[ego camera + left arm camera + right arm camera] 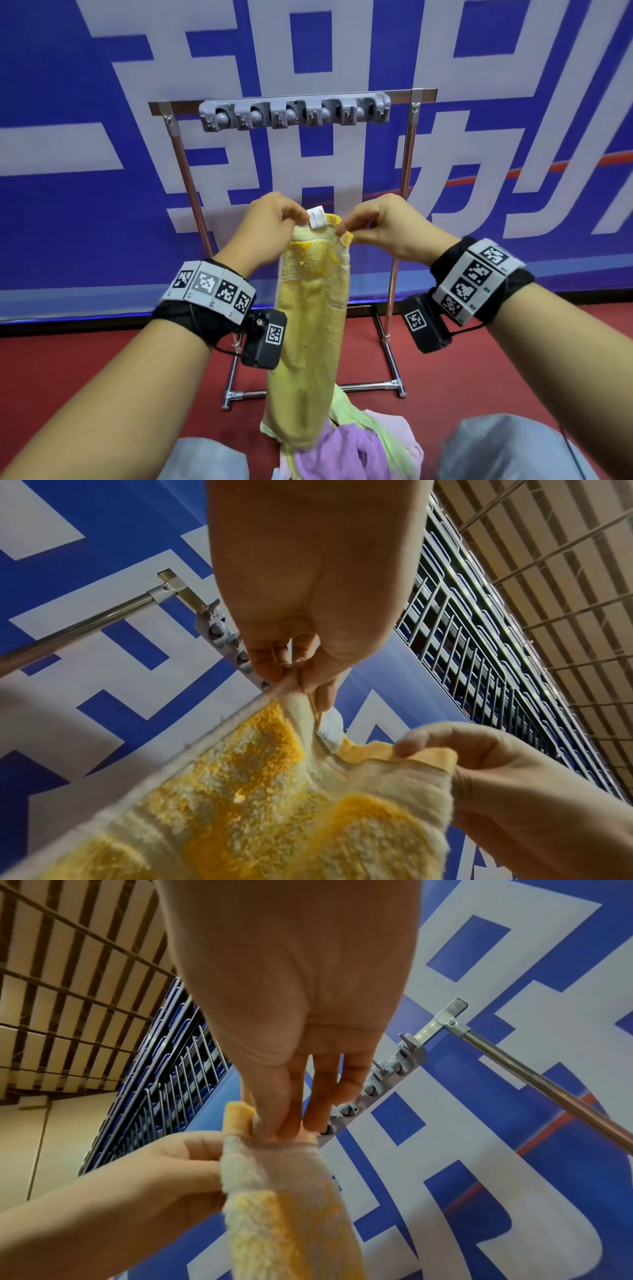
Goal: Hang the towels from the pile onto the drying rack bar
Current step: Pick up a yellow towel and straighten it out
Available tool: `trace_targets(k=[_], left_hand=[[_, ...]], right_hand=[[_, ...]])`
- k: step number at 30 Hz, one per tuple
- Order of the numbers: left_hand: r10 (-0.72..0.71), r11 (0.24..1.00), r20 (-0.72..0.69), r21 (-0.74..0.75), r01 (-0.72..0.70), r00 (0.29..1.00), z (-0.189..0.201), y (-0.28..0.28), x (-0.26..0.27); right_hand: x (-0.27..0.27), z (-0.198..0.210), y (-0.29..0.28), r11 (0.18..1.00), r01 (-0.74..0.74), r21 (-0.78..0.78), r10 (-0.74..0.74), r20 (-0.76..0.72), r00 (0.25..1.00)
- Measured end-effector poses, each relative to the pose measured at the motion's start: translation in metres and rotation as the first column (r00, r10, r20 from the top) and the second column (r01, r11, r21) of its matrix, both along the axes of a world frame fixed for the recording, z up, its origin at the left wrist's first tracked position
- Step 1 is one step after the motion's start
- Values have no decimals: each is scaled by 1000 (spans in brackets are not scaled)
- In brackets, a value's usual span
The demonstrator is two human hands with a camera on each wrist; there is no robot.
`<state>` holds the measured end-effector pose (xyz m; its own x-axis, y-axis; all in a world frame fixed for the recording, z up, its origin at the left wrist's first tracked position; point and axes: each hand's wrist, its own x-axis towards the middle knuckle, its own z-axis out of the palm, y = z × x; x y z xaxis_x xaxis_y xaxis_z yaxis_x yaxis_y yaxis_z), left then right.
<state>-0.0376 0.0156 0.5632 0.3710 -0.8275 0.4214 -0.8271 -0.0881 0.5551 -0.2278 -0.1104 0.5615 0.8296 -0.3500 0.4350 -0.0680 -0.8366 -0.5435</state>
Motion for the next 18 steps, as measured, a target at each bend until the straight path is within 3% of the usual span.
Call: trace_targets(k=[5, 10, 18], left_hand=[[-54, 999, -1, -9, 54, 999, 0, -2, -12], [-134, 991, -153, -30, 131, 979, -4, 0, -16], [-253, 966, -341, -142, 216, 905, -11, -1, -21]], right_hand=[[12, -2, 9, 973, 10, -229, -2, 37, 999], [14, -3, 17, 979, 45, -198, -43, 15, 999], [16, -7, 19, 981, 152, -117, -142, 96, 985]])
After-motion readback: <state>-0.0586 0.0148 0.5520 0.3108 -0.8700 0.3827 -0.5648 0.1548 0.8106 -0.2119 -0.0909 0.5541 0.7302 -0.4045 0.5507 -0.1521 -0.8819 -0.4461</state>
